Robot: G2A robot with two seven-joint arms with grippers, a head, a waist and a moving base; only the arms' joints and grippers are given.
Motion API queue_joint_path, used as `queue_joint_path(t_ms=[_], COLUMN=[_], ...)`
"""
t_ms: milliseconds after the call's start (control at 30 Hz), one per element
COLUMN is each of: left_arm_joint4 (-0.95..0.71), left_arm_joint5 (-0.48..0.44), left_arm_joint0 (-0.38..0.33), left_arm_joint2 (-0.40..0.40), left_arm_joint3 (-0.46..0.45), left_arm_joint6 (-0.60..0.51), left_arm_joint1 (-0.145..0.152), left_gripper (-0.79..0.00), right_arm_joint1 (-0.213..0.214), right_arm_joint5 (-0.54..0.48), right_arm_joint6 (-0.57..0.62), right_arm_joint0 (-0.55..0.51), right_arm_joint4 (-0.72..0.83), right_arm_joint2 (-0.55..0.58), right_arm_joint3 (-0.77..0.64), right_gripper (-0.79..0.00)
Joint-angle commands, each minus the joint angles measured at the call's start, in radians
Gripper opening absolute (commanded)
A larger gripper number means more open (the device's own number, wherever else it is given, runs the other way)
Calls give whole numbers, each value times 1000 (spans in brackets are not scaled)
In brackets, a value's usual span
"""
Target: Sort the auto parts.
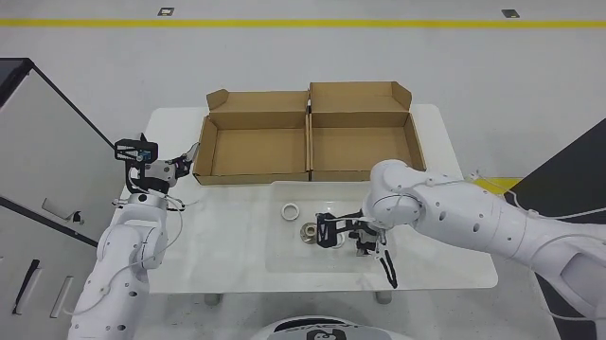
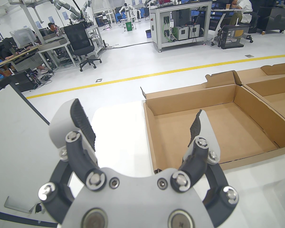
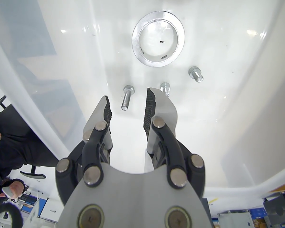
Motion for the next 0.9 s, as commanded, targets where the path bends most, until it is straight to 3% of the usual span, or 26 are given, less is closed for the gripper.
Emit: queue_joint_path(t_ms=[0, 233, 400, 500, 533, 567, 867], left_arm_joint4=[0, 0, 0, 0, 0, 0, 0], left_arm_joint5=[0, 0, 0, 0, 0, 0, 0], left_arm_joint0=[0, 0, 0, 0, 0, 0, 0], left_arm_joint2=[0, 0, 0, 0, 0, 0, 0], left_arm_joint3=[0, 0, 0, 0, 0, 0, 0], left_arm_joint6=[0, 0, 0, 0, 0, 0, 0], left_arm_joint1=[0, 0, 0, 0, 0, 0, 0], left_gripper=[0, 0, 0, 0, 0, 0, 0], right_arm_joint1=[-3, -14, -25, -34, -36, -39, -32], right_arm_joint5=[0, 0, 3, 9, 12, 15, 28], right_arm_joint6=[0, 0, 3, 9, 12, 16, 28], right_arm_joint0=[-2, -8, -14, -18, -18, -17, 18], right_arm_joint4=[0, 2, -4, -5, -2, 1, 63], right_arm_joint2=[0, 0, 0, 0, 0, 0, 0], right_arm_joint3=[5, 28, 45, 56, 59, 62, 36], right_gripper=[-446, -459, -511, -603, -767, -785, -785])
